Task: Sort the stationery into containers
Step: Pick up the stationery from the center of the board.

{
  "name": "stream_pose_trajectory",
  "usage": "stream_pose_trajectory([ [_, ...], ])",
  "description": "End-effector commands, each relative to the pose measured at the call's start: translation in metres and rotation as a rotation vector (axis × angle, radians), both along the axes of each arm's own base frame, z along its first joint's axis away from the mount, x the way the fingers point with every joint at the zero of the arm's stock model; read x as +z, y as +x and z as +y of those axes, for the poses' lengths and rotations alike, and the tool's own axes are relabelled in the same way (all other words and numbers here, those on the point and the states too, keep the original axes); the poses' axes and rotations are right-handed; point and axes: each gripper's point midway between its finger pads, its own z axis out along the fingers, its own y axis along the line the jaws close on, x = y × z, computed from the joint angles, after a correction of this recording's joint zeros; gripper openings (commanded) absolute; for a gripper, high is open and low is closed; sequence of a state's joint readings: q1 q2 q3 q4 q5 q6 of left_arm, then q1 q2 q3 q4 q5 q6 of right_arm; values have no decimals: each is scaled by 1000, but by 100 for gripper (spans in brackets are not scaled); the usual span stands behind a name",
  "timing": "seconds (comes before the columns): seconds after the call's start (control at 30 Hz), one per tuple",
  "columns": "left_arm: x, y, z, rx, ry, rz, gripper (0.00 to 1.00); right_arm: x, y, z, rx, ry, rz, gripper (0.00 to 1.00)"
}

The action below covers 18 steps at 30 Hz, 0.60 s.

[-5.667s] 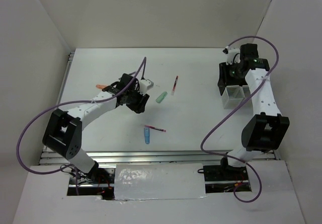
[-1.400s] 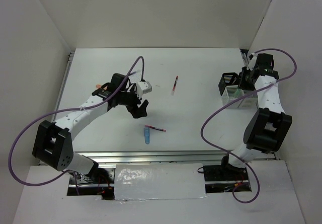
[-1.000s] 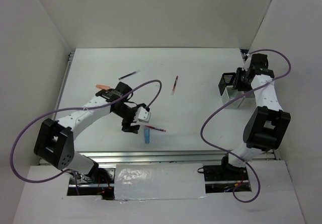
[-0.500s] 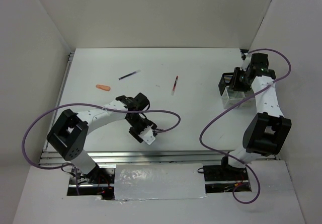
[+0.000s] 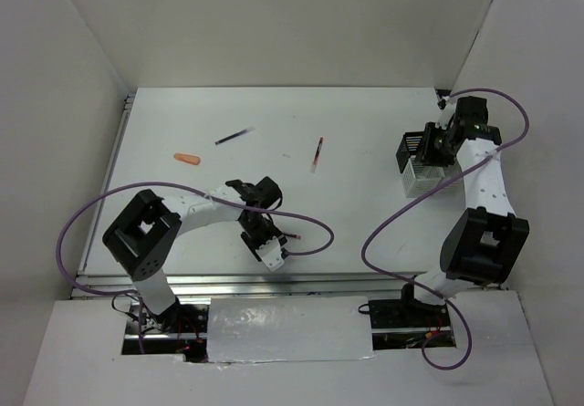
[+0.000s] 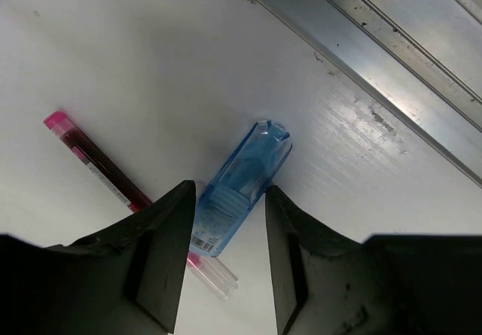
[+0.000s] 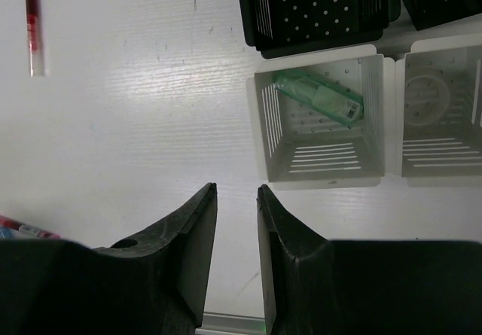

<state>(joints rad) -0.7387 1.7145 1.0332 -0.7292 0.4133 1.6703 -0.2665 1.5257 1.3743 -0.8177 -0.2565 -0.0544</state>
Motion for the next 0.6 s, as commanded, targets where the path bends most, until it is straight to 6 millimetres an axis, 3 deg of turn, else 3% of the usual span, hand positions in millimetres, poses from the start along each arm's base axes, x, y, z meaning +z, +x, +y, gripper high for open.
stream_pose_trajectory([
  [0.0,-17,-1,10,-50,58,-1,53,19,-4,3,22,3,-43,35],
  [0.47,-15,21,37,84,116,-1,23,38,-5,27,103,74,-92,34],
  [0.57,-5,24,34,132,81,4,14,44,-5,35,127,93,-106,33],
])
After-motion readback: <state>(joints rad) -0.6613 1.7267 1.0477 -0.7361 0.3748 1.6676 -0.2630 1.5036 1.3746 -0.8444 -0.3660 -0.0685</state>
